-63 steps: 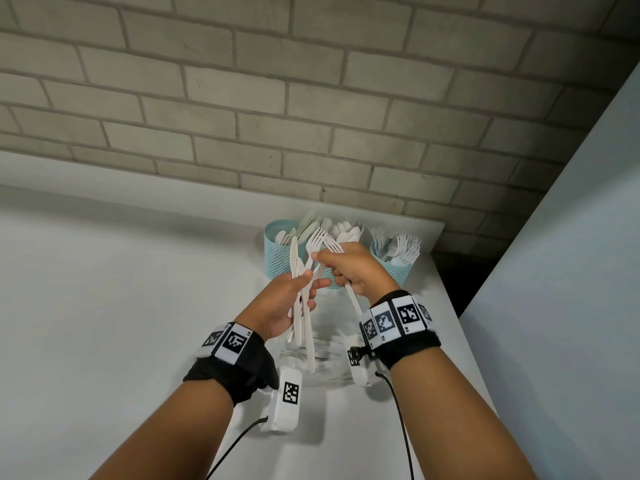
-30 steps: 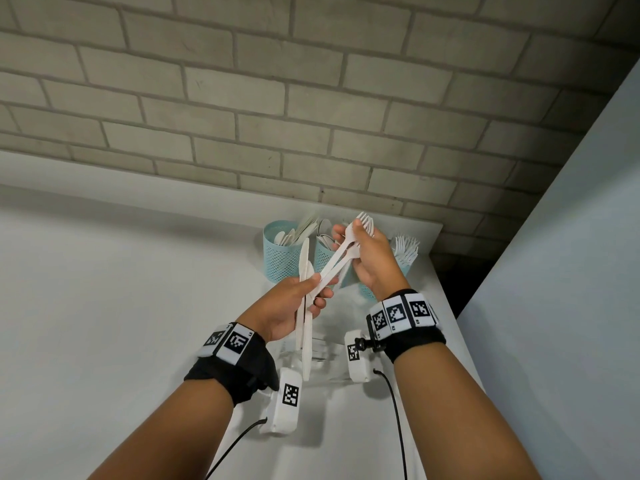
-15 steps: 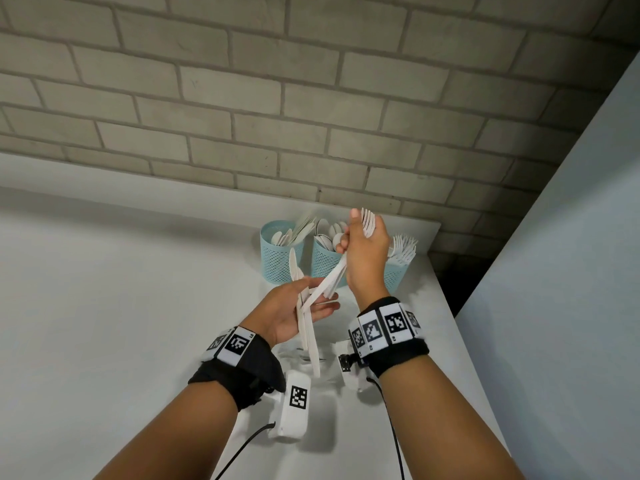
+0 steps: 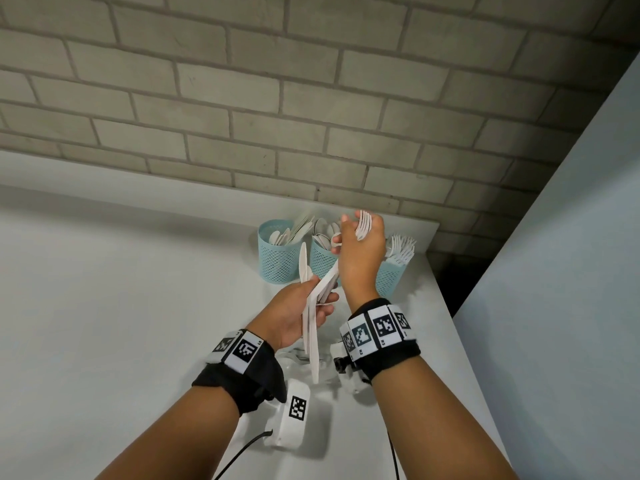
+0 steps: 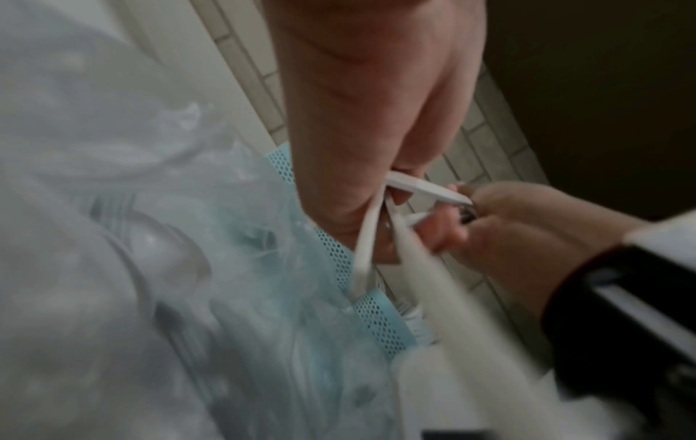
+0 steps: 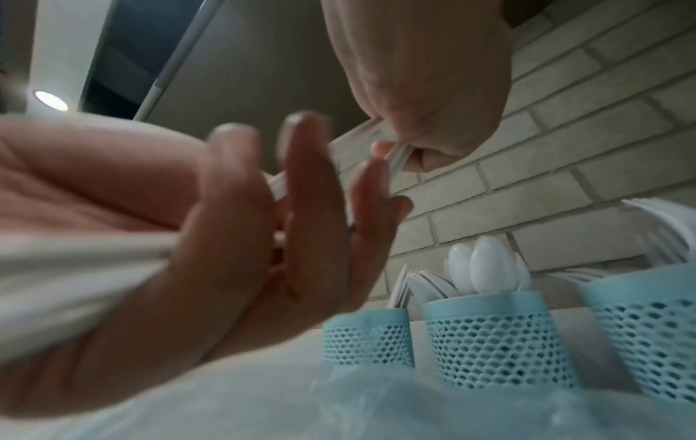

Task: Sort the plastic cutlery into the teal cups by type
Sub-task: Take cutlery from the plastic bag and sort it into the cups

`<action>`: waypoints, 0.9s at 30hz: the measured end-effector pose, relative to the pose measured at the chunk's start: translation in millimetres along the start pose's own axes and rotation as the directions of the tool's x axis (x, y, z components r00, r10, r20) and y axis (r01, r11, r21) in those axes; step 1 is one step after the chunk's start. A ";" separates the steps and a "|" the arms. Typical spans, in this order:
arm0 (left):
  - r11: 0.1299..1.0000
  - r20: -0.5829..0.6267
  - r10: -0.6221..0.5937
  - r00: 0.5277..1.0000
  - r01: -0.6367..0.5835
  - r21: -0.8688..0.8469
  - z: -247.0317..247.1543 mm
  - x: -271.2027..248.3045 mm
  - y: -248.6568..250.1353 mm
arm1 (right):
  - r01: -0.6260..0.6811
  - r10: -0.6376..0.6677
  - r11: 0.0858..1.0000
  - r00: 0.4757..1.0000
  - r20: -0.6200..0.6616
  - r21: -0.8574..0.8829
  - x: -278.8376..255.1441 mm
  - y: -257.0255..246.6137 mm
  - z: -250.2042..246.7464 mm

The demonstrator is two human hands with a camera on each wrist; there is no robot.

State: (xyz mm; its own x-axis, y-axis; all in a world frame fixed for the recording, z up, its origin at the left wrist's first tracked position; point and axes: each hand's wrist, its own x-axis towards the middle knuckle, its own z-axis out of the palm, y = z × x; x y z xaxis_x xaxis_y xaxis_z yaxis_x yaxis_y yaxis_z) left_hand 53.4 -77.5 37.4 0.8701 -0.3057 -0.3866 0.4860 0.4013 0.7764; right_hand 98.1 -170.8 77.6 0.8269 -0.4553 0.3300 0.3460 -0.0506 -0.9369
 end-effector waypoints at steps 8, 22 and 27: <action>0.993 -0.236 0.104 0.966 -0.086 0.084 -0.2 9.4 2.5 | -0.455 0.333 0.853 0.852 0.405 0.256 -9.1 -7.7 0.2; 0.973 -0.177 0.121 0.977 -0.081 0.216 13.1 22.1 20.5 | -0.002 0.090 0.926 0.973 -0.215 0.379 58.2 -28.3 -29.7; 0.994 -0.034 0.098 0.995 -0.099 -0.039 20.2 26.9 38.7 | 0.158 -0.057 0.931 0.953 -0.296 0.330 90.4 -30.2 -43.8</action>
State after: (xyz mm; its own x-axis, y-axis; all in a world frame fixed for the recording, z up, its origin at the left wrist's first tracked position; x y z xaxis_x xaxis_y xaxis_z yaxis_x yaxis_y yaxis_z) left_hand 94.0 -87.6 67.1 0.9158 -0.2353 -0.3254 0.4000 0.4631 0.7909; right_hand 143.0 -249.3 130.6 0.6376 -0.6945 0.3334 0.5989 0.1746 -0.7816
